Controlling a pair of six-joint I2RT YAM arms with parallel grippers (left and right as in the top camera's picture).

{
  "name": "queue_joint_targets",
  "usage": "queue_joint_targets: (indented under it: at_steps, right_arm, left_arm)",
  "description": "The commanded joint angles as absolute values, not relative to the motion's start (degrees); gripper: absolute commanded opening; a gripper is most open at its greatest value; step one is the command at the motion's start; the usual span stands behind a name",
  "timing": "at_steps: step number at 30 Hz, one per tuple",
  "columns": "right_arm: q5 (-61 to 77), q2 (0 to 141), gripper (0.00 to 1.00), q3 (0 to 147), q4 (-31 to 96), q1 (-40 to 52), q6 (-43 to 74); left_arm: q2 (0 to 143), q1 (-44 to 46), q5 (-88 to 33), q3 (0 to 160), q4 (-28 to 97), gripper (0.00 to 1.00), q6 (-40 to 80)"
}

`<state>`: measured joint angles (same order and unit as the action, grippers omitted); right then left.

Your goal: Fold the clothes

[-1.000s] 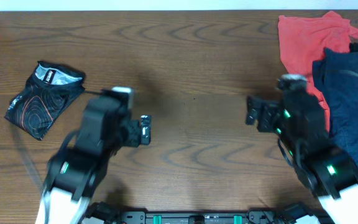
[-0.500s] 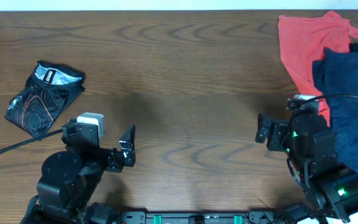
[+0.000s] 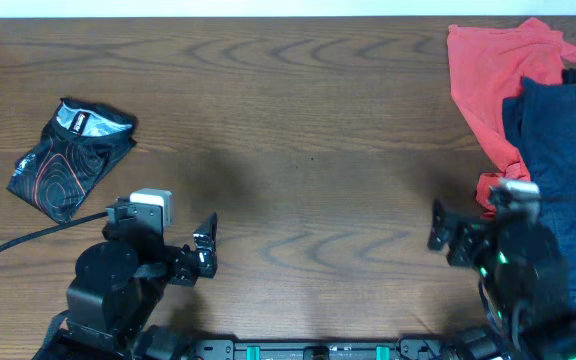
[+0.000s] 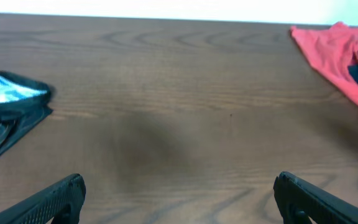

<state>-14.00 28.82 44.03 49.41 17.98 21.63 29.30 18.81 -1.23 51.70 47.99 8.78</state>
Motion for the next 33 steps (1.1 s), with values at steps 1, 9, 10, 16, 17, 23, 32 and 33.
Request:
queue_joint_targets:
  at_steps: [1,9,10,16,17,23,32,33]
  right_arm:
    - [-14.76,20.23,0.99,37.85,49.76,15.09,20.95]
    - [-14.76,2.24,0.99,18.22,49.84,12.05,20.95]
    - [-14.76,0.67,0.99,16.03,49.95,12.05,20.95]
    - [-14.59,0.27,0.99,10.35,45.25,11.84,20.73]
    - [-14.63,0.27,0.99,10.22,45.56,11.79,20.71]
    - [-15.55,0.27,0.99,10.2,45.58,11.79,20.67]
    - [-10.79,0.27,0.99,5.93,18.5,11.16,3.64]
    - [-10.33,0.27,0.99,4.71,14.57,10.94,1.96]
  left_arm:
    - [29.21,18.9,-0.6,51.22,48.21,0.98,8.82]
    - [29.21,18.9,-0.6,51.22,48.23,0.98,8.8]
    - [29.21,18.9,-0.6,51.22,48.23,0.98,8.8]
    - [29.21,18.9,-0.6,51.22,48.23,0.98,8.8]
    - [29.21,18.9,-0.6,51.22,48.23,0.98,8.82]
    - [29.21,18.9,-0.6,51.22,48.23,0.98,8.8]
    - [29.21,18.9,-0.6,51.22,48.23,0.98,8.82]
    - [29.21,18.9,-0.6,51.22,48.23,0.98,8.8]
